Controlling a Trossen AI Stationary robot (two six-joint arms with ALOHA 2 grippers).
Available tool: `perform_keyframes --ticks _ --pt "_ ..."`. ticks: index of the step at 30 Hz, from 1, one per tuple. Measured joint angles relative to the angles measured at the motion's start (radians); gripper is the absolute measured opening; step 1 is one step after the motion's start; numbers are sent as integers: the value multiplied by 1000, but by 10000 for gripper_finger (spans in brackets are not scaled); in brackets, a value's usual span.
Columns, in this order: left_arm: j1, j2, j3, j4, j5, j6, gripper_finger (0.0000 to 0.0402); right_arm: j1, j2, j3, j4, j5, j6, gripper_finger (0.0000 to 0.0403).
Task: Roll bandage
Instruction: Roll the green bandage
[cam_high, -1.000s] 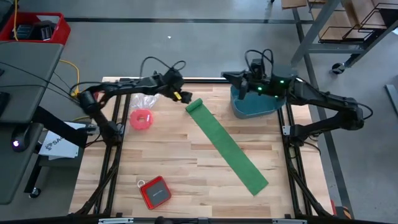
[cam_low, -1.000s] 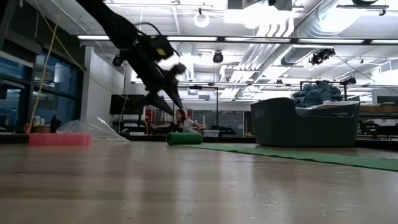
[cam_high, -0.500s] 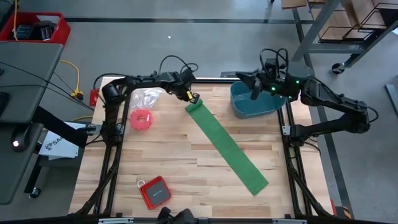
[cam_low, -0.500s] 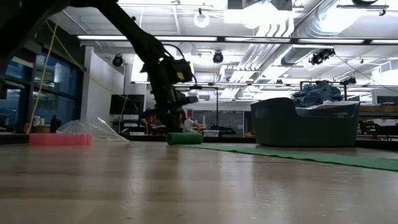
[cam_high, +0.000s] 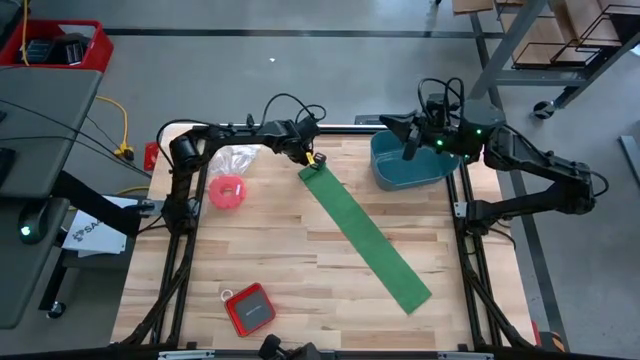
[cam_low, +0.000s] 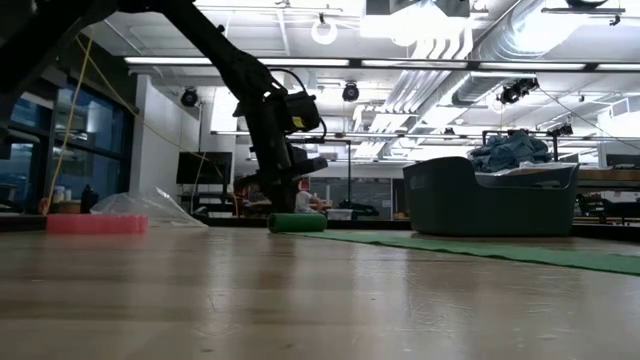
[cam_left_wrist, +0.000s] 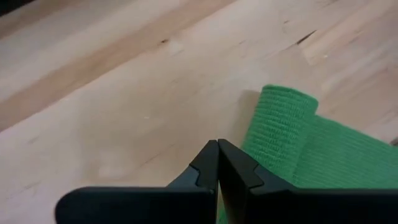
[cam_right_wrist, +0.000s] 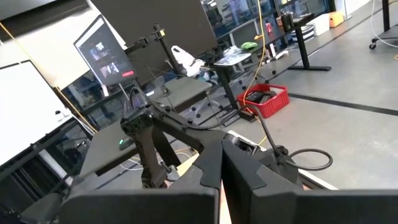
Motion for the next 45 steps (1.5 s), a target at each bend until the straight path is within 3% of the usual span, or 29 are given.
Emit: perform_keyframes --ticks 10,19,24,31,35,38,41,45 --pt "-60 -2 0 4 22 -49 0 0 0 0 1 0 0 0" --pt "-236 -21 -1 194 405 -190 0 0 0 -1 4 0 -37 0" --pt "-248 -127 0 325 402 -228 0 0 0 -1 26 0 -61 0" --pt "-215 -243 1 238 167 -105 0 0 -7 -1 -7 -9 -51 0" --pt "-211 -212 1 155 162 -84 0 1 -14 0 -213 -105 105 0" --pt "-230 -157 -1 126 173 -84 0 29 -7 -2 -491 -167 232 0" --pt "-252 -98 -1 142 189 -92 0 86 6 -3 -762 -129 349 0" --pt "-285 -18 -1 146 189 -133 0 165 1 -3 -982 -55 500 0"
